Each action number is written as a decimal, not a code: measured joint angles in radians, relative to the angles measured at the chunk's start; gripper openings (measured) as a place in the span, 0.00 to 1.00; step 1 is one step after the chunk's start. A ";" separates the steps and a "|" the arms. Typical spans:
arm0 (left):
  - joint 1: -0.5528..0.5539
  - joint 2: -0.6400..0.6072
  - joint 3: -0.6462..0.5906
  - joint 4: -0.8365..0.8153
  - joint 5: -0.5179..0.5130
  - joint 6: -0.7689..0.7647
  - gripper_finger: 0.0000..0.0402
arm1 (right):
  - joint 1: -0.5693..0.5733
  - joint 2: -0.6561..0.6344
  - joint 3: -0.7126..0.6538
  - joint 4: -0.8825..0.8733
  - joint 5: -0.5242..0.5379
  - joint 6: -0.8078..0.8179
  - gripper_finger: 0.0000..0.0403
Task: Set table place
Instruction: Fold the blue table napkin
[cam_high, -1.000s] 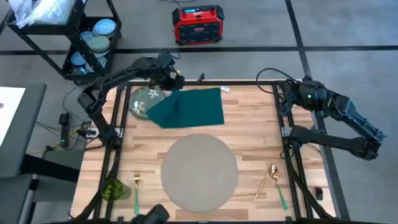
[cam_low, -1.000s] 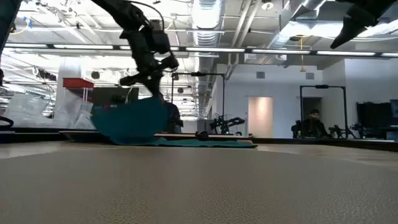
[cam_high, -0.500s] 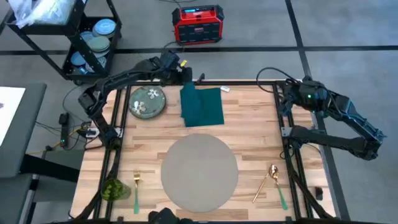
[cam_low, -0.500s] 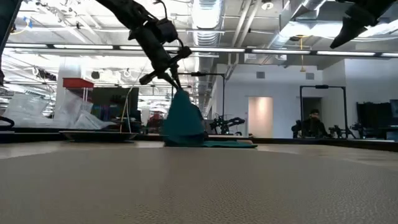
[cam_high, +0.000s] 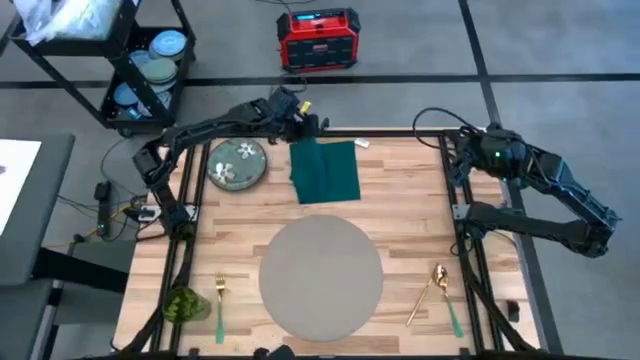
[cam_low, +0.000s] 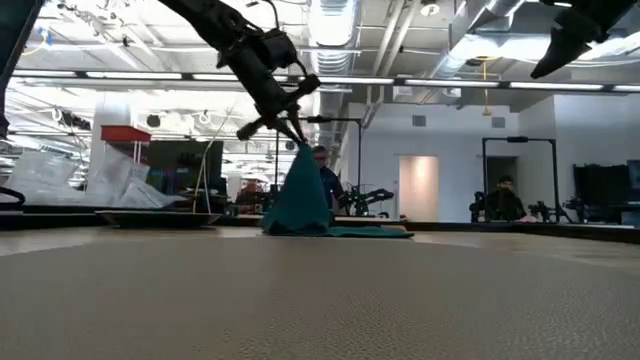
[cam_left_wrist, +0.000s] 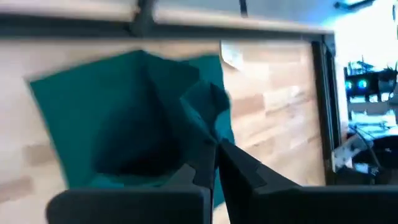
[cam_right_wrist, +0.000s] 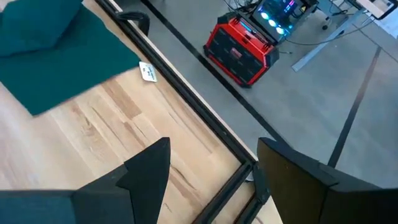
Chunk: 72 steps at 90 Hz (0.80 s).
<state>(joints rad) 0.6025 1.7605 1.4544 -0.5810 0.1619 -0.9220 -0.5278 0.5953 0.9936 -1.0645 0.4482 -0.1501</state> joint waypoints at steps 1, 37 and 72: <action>-0.005 0.003 0.000 0.001 0.000 -0.002 0.00 | 0.000 0.000 0.000 0.000 0.000 0.000 0.57; -0.109 0.025 0.002 0.100 0.030 -0.081 0.00 | -0.005 0.000 0.000 0.003 0.000 -0.005 0.57; -0.117 0.025 0.002 0.202 -0.110 0.155 0.02 | -0.004 0.000 0.000 -0.008 -0.062 -0.008 0.57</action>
<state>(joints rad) 0.4854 1.7859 1.4567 -0.3787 0.0516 -0.7669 -0.5320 0.5957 0.9936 -1.0721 0.3866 -0.1577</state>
